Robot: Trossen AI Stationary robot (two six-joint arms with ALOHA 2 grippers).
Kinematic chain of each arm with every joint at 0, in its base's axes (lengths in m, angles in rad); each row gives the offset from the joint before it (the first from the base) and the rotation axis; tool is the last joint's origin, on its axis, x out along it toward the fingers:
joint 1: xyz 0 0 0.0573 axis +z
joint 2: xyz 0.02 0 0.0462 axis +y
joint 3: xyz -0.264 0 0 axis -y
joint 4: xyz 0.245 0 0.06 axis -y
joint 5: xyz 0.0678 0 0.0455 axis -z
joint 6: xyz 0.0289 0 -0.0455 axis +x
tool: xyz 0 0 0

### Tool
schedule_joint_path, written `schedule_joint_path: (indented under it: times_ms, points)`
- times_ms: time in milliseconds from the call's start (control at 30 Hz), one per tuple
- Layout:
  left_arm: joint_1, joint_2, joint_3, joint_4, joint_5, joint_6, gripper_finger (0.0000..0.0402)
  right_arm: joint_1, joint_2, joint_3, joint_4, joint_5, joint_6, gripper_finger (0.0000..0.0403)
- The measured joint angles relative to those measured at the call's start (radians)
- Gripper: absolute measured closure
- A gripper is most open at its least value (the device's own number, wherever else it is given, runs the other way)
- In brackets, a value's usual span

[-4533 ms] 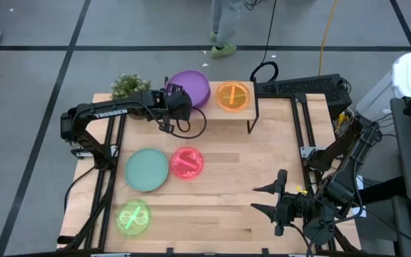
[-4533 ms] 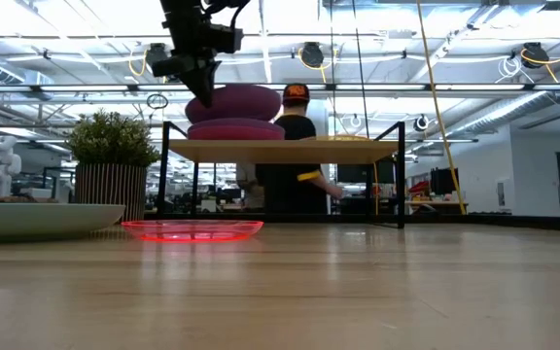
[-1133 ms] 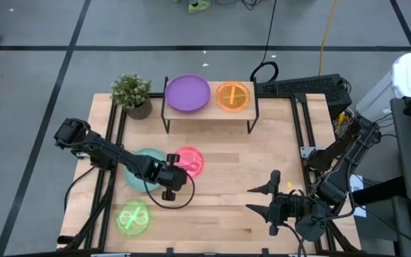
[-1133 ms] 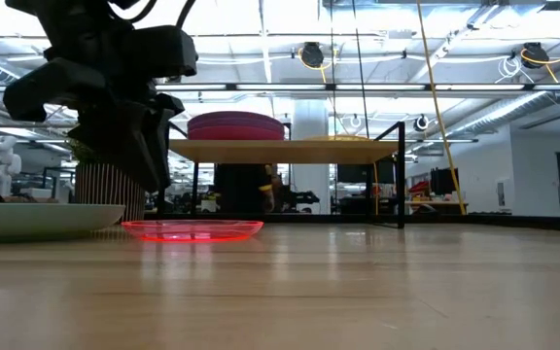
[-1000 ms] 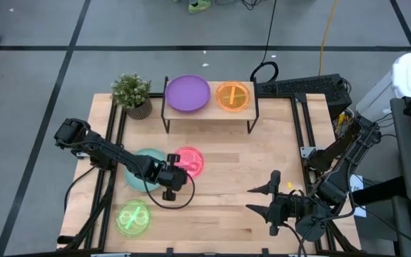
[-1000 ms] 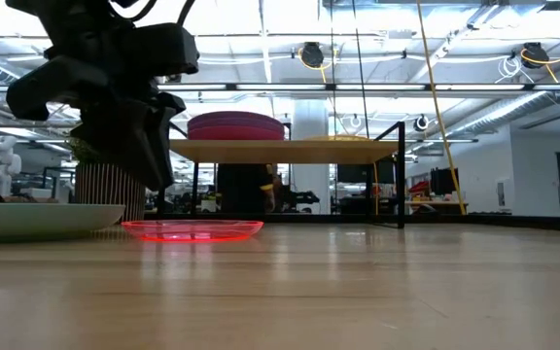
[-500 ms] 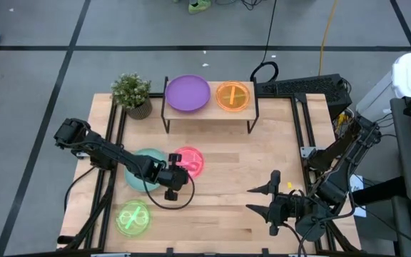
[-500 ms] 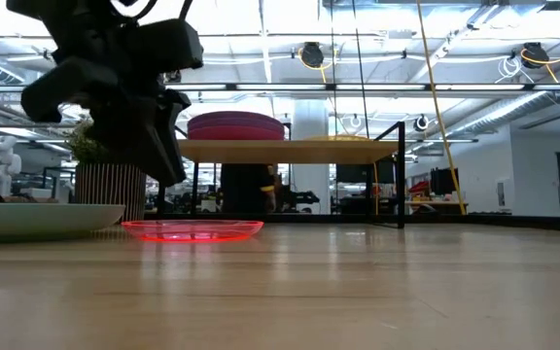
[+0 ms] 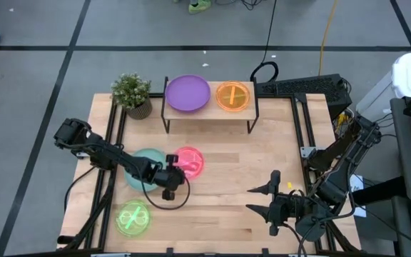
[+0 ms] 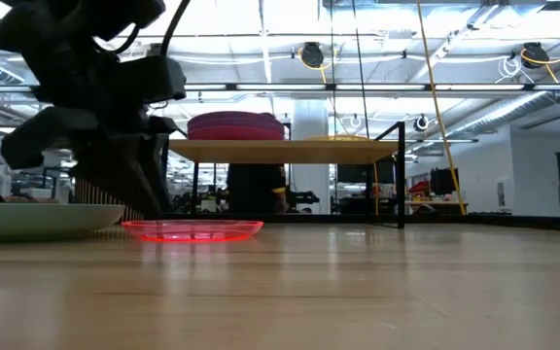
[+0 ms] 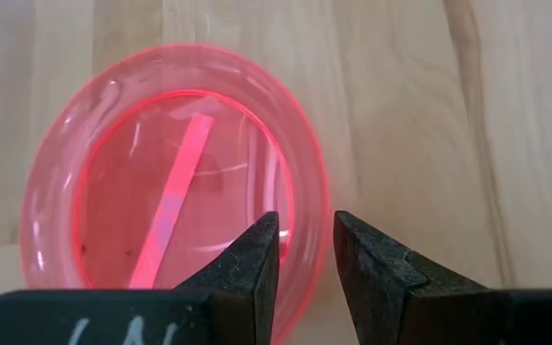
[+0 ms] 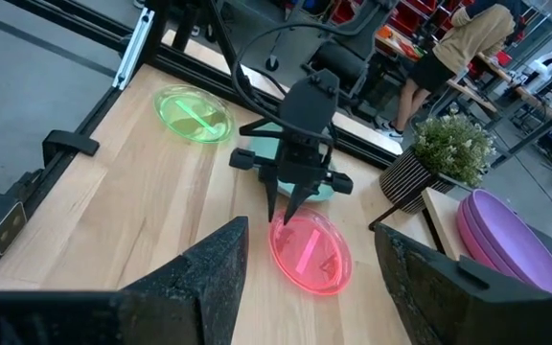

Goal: Place and stack plates onto a shelf
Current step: Stack the transparent pink plate on top of the transparent orange plate on the shelf

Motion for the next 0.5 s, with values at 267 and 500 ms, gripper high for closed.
schedule_joint_path:
  times_ms: [267, 500]
  points:
    - [-0.022, 0.000, -0.029, 0.005, -0.001, 0.007, 0.0293, 0.000, 0.000, 0.000, 0.000, 0.000, 0.000, 0.0195]
    - [-0.023, 0.000, -0.030, 0.005, -0.038, 0.033, 0.0293, 0.000, 0.000, 0.000, 0.000, 0.000, 0.000, 0.0195]
